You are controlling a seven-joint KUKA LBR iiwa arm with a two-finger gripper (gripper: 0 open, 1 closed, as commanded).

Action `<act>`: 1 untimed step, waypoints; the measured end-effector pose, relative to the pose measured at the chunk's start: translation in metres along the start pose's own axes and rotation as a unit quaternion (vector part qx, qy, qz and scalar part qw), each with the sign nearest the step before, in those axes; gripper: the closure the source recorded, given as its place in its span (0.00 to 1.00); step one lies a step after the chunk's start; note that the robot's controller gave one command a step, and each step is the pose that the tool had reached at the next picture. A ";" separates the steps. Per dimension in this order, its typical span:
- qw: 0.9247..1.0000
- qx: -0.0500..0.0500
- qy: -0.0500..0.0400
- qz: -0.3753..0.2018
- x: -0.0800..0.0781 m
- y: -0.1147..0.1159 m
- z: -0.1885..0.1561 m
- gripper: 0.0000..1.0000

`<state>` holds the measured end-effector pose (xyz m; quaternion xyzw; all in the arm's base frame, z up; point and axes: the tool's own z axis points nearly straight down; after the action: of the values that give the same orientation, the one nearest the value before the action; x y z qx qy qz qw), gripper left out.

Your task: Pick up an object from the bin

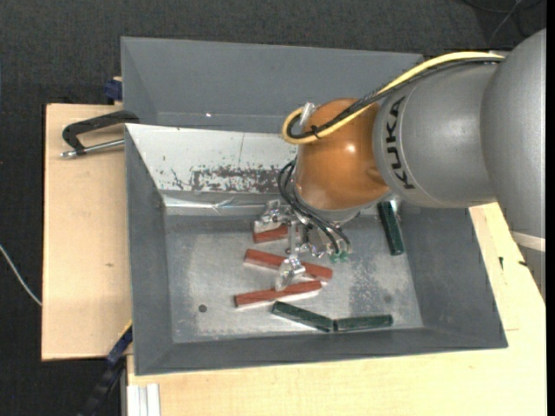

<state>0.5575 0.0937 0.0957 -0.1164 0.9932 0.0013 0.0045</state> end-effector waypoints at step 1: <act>1.000 -0.005 -0.004 -0.020 0.001 -0.011 0.002 0.00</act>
Offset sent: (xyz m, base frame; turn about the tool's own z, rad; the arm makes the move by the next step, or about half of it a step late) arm 0.0153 -0.0140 -0.0257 -0.0053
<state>0.5595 0.0832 0.0936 -0.1361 0.9906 0.0063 0.0081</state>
